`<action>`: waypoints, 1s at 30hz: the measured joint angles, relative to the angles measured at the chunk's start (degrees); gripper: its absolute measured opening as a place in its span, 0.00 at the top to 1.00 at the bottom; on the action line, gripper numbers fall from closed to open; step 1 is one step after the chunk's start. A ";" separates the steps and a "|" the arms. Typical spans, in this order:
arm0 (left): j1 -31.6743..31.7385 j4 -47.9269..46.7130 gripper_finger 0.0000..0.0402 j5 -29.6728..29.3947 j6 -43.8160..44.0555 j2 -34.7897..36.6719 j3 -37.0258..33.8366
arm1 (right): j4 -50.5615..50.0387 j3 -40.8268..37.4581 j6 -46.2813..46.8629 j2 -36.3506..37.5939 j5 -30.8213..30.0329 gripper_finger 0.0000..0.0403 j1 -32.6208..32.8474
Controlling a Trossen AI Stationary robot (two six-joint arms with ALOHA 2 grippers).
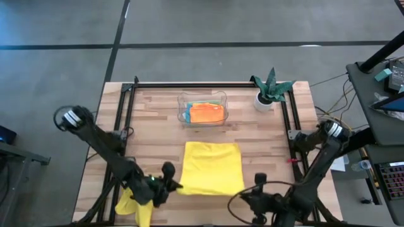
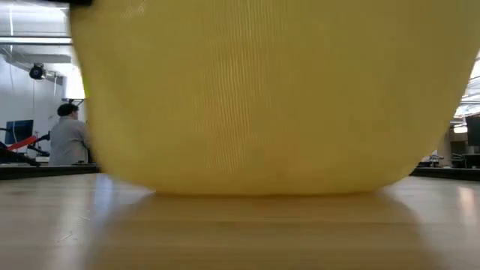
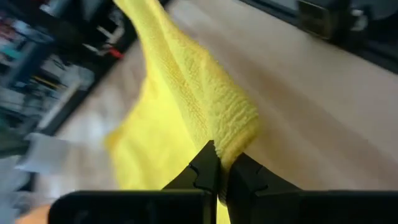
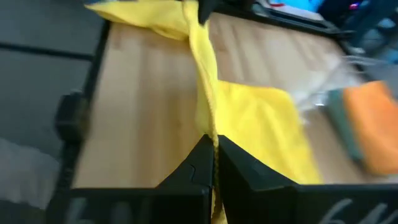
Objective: Fold microfiber towels
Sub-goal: Fold the top yellow towel
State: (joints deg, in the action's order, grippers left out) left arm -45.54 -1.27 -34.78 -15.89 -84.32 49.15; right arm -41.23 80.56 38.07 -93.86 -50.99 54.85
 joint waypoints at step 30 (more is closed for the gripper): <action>-0.89 6.68 1.00 14.30 19.66 -11.25 -0.69 | 46.04 -25.40 8.25 -9.79 5.53 0.98 1.93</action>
State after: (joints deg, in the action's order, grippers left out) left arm -46.42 5.41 -20.47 3.76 -95.57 48.45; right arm 4.82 55.17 46.32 -103.66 -45.46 56.78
